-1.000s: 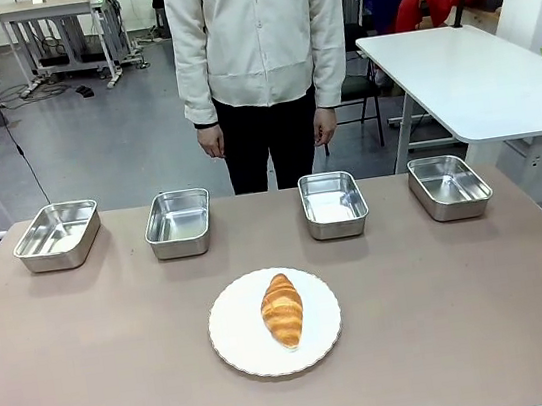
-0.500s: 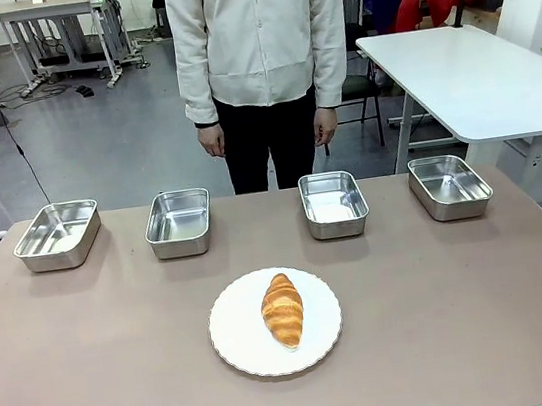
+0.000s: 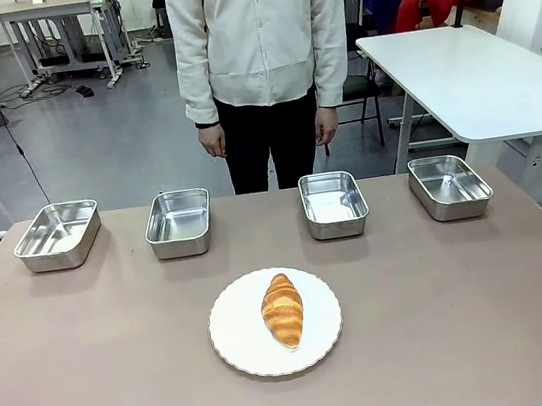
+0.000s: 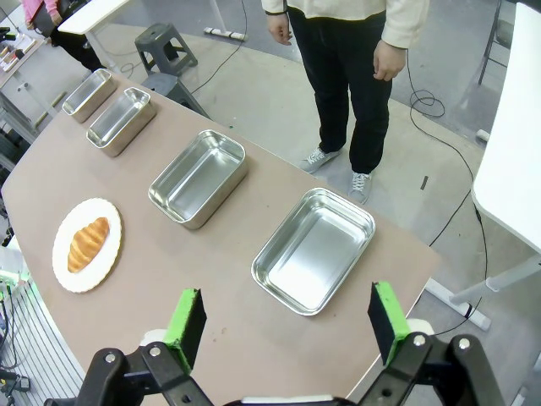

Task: Place the bread in the container.
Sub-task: Place the Butter Roll into the Airtight Container indicated by the human.

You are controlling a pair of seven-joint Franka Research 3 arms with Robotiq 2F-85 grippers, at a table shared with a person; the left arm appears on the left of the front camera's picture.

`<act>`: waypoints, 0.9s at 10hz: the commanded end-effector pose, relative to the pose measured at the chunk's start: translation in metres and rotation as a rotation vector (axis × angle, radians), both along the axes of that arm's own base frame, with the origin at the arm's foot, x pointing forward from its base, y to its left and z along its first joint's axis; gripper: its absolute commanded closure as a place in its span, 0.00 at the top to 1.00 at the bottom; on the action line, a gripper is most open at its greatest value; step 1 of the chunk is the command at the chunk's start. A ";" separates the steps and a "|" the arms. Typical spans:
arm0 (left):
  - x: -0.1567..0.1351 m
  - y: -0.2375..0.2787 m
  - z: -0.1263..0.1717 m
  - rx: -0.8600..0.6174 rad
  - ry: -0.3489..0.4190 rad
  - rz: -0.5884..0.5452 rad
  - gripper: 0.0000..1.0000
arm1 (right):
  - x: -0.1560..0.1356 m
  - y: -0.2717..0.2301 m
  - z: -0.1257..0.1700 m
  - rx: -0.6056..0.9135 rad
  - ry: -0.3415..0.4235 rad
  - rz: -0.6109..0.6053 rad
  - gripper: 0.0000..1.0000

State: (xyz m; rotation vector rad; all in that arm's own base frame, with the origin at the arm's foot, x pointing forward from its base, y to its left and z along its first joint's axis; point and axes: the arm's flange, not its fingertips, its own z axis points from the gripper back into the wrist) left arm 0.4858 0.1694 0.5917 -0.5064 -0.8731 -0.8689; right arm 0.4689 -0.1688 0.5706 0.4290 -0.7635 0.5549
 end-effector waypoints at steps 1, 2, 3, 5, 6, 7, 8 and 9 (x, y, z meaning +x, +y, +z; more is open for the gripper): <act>0.000 -0.001 0.001 -0.005 -0.004 -0.002 1.00 | 0.000 0.001 0.000 0.009 -0.009 0.006 1.00; 0.000 -0.001 0.001 -0.005 -0.004 -0.002 1.00 | 0.000 0.001 0.000 0.009 -0.009 0.006 1.00; 0.000 -0.001 0.001 -0.005 -0.004 -0.002 1.00 | 0.000 0.001 0.000 0.009 -0.009 0.006 1.00; 0.000 -0.001 0.001 -0.005 -0.004 -0.002 1.00 | 0.000 0.001 0.000 0.009 -0.009 0.006 1.00; 0.000 -0.001 0.001 -0.005 -0.004 -0.002 1.00 | 0.000 0.001 0.000 0.009 -0.009 0.006 1.00; 0.000 -0.001 0.001 -0.005 -0.004 -0.002 1.00 | 0.000 0.001 0.000 0.009 -0.009 0.006 1.00; 0.000 -0.001 0.001 -0.005 -0.004 -0.002 1.00 | 0.000 0.001 0.000 0.009 -0.009 0.006 1.00; 0.000 -0.001 0.001 -0.005 -0.004 -0.002 1.00 | 0.000 0.001 0.000 0.009 -0.009 0.006 1.00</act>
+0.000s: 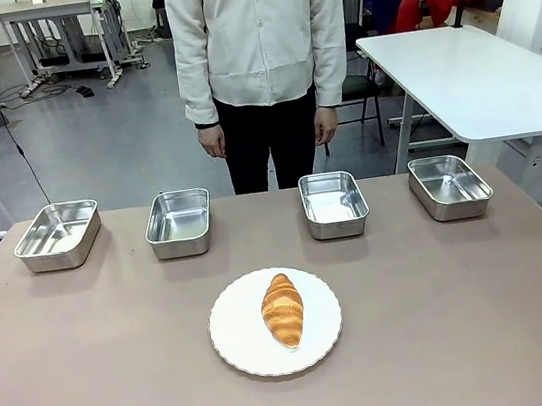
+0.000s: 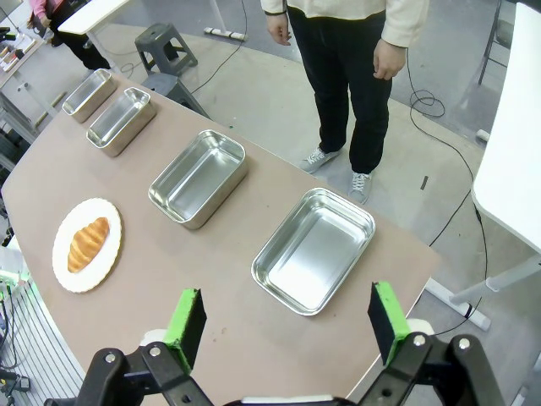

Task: Place the bread in the container.
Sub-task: Place the Butter Roll into the Airtight Container indicated by the human.

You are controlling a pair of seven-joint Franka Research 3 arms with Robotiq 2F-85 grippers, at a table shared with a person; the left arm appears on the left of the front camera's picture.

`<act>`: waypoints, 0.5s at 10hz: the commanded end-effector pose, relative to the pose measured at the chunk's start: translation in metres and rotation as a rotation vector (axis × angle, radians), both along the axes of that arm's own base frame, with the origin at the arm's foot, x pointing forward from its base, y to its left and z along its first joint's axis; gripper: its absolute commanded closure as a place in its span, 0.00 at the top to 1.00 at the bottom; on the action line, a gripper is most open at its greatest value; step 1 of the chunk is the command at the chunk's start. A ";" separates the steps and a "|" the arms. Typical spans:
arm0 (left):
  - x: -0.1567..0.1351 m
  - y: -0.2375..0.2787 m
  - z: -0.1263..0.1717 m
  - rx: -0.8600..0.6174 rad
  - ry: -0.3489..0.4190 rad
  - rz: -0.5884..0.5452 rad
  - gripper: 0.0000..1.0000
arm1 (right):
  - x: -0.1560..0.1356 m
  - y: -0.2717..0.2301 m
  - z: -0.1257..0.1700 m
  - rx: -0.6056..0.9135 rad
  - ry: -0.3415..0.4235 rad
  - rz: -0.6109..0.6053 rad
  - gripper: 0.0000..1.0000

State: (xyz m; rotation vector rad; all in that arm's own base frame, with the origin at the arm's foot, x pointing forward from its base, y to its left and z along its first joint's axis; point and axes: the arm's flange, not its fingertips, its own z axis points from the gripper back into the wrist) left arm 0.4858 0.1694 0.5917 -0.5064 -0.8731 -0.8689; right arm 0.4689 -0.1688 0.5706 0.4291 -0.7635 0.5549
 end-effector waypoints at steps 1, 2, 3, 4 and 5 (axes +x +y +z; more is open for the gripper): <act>0.000 -0.001 0.001 -0.005 -0.004 -0.002 1.00 | 0.000 0.001 0.000 0.009 -0.009 0.006 1.00; 0.000 -0.001 0.001 -0.005 -0.004 -0.002 1.00 | 0.000 0.001 0.000 0.009 -0.009 0.006 1.00; 0.000 -0.001 0.001 -0.005 -0.004 -0.002 1.00 | 0.000 0.001 0.000 0.009 -0.009 0.006 1.00; 0.000 -0.001 0.001 -0.005 -0.004 -0.002 1.00 | 0.000 0.001 0.000 0.009 -0.009 0.006 1.00; 0.000 -0.001 0.001 -0.005 -0.004 -0.002 1.00 | 0.000 0.001 0.000 0.009 -0.009 0.006 1.00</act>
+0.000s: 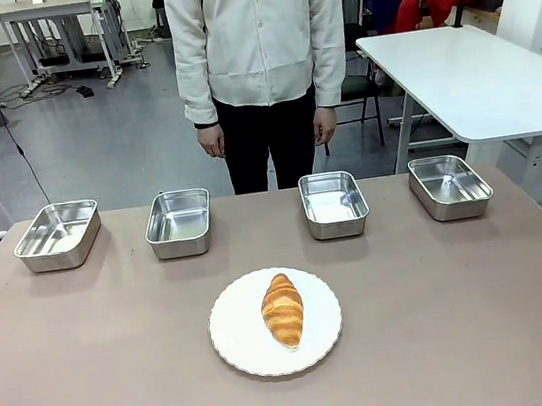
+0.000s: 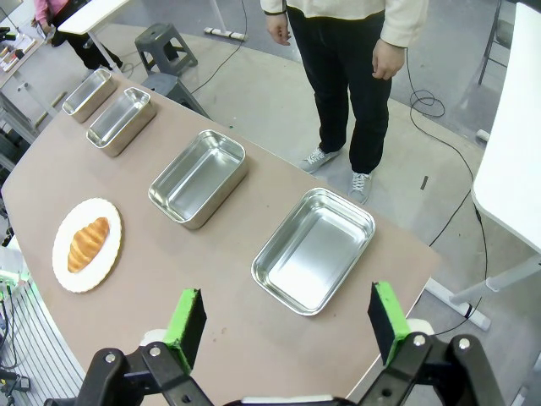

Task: Place the bread in the container.
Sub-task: Place the Butter Roll into the Airtight Container indicated by the human.

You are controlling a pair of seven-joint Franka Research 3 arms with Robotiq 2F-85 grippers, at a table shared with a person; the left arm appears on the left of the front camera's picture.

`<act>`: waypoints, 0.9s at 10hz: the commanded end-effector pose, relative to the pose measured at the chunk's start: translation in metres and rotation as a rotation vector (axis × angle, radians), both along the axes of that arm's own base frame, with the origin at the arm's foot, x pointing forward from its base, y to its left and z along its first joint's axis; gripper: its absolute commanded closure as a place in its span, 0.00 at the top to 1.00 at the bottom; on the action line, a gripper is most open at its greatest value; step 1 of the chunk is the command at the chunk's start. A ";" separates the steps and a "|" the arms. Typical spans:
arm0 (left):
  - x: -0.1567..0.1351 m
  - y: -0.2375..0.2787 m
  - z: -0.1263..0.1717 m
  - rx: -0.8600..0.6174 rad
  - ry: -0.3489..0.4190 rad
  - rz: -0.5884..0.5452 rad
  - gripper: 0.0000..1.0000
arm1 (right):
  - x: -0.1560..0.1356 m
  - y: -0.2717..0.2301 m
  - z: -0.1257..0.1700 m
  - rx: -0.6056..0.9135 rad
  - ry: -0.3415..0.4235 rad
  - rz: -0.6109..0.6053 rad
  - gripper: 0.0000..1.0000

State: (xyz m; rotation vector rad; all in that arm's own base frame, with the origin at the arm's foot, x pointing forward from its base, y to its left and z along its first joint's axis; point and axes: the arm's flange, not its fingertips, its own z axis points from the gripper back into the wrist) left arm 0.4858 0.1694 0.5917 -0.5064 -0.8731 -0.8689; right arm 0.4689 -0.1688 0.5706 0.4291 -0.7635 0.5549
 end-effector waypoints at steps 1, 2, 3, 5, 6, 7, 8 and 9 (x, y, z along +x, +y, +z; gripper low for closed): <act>0.000 -0.001 0.001 -0.005 -0.004 -0.002 1.00 | 0.000 0.001 0.000 0.009 -0.009 0.006 1.00; 0.000 -0.001 0.001 -0.005 -0.004 -0.002 1.00 | 0.000 0.001 0.000 0.009 -0.009 0.006 1.00; 0.000 -0.001 0.001 -0.005 -0.004 -0.002 1.00 | 0.000 0.001 0.000 0.009 -0.009 0.006 1.00; 0.000 -0.001 0.001 -0.005 -0.004 -0.002 1.00 | 0.000 0.001 0.000 0.009 -0.009 0.006 1.00; 0.000 -0.001 0.001 -0.005 -0.004 -0.002 1.00 | 0.000 0.001 0.000 0.009 -0.009 0.006 1.00; 0.000 -0.001 0.001 -0.005 -0.004 -0.002 1.00 | 0.000 0.001 0.000 0.009 -0.009 0.006 1.00; 0.000 -0.001 0.001 -0.005 -0.004 -0.002 1.00 | 0.000 0.001 0.000 0.009 -0.009 0.006 1.00; 0.000 -0.001 0.001 -0.005 -0.004 -0.002 1.00 | 0.000 0.001 0.000 0.009 -0.009 0.006 1.00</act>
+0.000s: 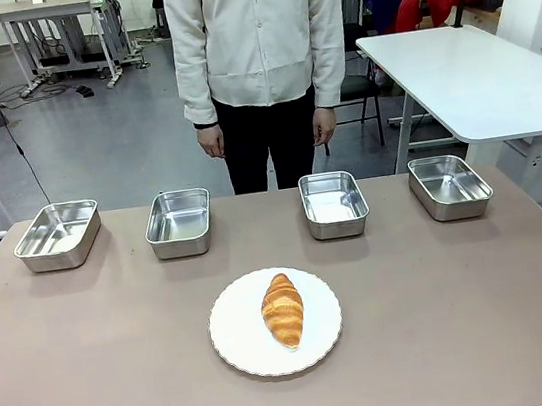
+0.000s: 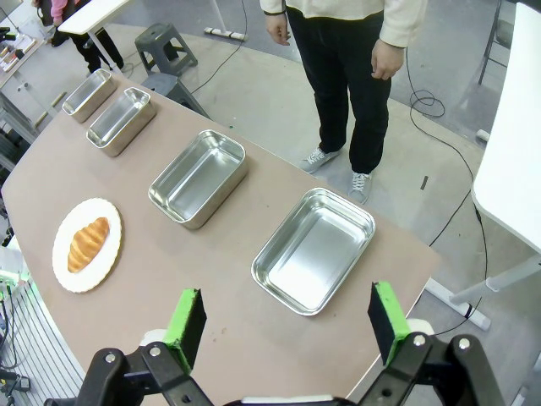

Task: Place the bread in the container.
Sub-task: Place the Butter Roll into the Airtight Container indicated by the human.

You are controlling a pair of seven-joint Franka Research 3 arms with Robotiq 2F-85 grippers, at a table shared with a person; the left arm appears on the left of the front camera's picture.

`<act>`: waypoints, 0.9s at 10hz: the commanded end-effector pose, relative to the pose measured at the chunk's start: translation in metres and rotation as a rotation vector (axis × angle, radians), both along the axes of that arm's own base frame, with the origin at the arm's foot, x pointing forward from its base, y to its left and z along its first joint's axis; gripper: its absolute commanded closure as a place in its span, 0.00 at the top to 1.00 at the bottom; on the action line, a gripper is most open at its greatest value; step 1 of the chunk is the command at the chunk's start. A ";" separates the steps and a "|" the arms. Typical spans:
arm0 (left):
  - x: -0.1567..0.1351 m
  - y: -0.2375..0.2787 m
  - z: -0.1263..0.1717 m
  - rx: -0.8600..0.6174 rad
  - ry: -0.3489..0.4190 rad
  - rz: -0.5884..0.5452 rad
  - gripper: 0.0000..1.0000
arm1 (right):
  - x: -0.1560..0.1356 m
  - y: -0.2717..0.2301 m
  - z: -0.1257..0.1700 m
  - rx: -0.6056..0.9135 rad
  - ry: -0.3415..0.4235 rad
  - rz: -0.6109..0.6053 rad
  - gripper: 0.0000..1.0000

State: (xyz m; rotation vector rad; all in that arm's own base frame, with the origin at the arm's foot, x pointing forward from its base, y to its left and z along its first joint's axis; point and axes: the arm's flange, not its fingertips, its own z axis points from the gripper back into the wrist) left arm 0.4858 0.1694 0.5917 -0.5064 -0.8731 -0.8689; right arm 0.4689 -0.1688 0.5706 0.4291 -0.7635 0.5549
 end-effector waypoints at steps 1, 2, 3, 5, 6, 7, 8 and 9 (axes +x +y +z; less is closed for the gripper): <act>0.000 -0.001 0.001 -0.005 -0.004 -0.002 1.00 | 0.000 0.001 0.000 0.009 -0.009 0.006 1.00; 0.000 -0.001 0.001 -0.005 -0.004 -0.002 1.00 | 0.000 0.001 0.000 0.009 -0.009 0.006 1.00; 0.000 -0.001 0.001 -0.005 -0.004 -0.002 1.00 | 0.000 0.001 0.000 0.009 -0.009 0.006 1.00; 0.000 -0.001 0.001 -0.005 -0.004 -0.002 1.00 | 0.000 0.001 0.000 0.009 -0.009 0.006 1.00; 0.000 -0.001 0.001 -0.005 -0.004 -0.002 1.00 | 0.000 0.001 0.000 0.009 -0.009 0.006 1.00; 0.000 -0.001 0.001 -0.005 -0.004 -0.002 1.00 | 0.000 0.001 0.000 0.009 -0.009 0.006 1.00; 0.000 -0.001 0.001 -0.005 -0.004 -0.002 1.00 | 0.000 0.001 0.000 0.009 -0.009 0.006 1.00; 0.000 -0.001 0.001 -0.005 -0.004 -0.002 1.00 | 0.000 0.001 0.000 0.009 -0.009 0.006 1.00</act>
